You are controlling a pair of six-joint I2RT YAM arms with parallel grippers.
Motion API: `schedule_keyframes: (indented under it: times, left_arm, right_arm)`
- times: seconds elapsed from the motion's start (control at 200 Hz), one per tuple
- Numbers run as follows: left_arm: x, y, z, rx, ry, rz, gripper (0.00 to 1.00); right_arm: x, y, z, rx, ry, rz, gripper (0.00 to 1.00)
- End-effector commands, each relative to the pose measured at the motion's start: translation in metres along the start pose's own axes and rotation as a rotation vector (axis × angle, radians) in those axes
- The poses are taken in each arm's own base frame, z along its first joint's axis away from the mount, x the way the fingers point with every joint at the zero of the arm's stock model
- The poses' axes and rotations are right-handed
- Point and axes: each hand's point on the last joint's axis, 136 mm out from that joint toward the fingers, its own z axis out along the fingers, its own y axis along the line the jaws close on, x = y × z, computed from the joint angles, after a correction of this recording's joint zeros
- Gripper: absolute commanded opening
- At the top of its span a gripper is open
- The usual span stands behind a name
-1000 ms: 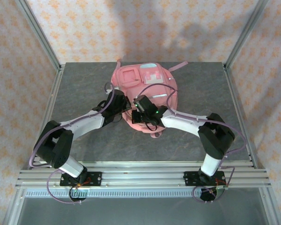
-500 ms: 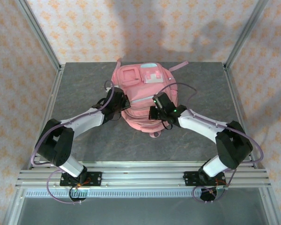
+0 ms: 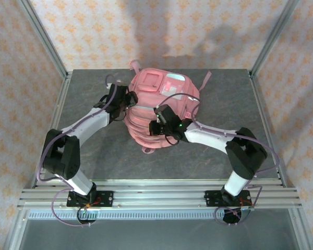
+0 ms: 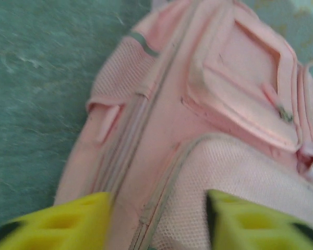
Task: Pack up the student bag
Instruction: Zip the student bag at the top-center of the table.
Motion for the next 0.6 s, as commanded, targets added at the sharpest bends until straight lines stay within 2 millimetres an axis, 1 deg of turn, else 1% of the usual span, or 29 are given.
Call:
schedule_keyframes:
  times: [0.0, 0.1, 0.215, 0.3, 0.415, 0.445, 0.506, 0.571, 0.596]
  left_arm:
    - [0.012, 0.009, -0.023, 0.005, 0.003, -0.042, 0.64]
    - [0.046, 0.011, -0.033, 0.048, 0.033, -0.092, 0.67]
    - [0.075, 0.002, -0.04, 0.11, 0.047, -0.158, 0.67]
    - [0.086, -0.01, -0.038, 0.154, 0.05, -0.188, 0.68]
    - [0.085, -0.019, -0.029, 0.14, 0.044, -0.172, 0.67]
    - [0.085, -0.02, -0.026, 0.134, 0.043, -0.168, 0.65]
    - [0.084, -0.019, -0.02, 0.114, 0.038, -0.165, 0.58]
    - [0.082, -0.016, -0.015, 0.085, 0.03, -0.148, 0.41]
    - [0.081, -0.015, -0.013, 0.075, 0.029, -0.143, 0.32]
  right_arm:
    - [-0.005, 0.023, 0.007, -0.086, 0.017, 0.0, 0.0]
    - [-0.004, 0.023, 0.011, -0.087, 0.023, -0.005, 0.0]
    - [-0.003, 0.021, 0.012, -0.081, 0.024, -0.006, 0.0]
    - [-0.003, 0.021, 0.012, -0.085, 0.021, -0.004, 0.0]
    - [-0.003, 0.021, 0.012, -0.087, 0.019, 0.0, 0.0]
    - [-0.004, 0.022, 0.011, -0.09, 0.017, -0.001, 0.0]
    - [-0.005, 0.022, 0.01, -0.086, 0.016, -0.006, 0.0]
    - [-0.006, 0.02, 0.009, -0.069, 0.014, -0.01, 0.0]
    - [-0.006, 0.018, 0.009, -0.059, 0.015, -0.013, 0.0]
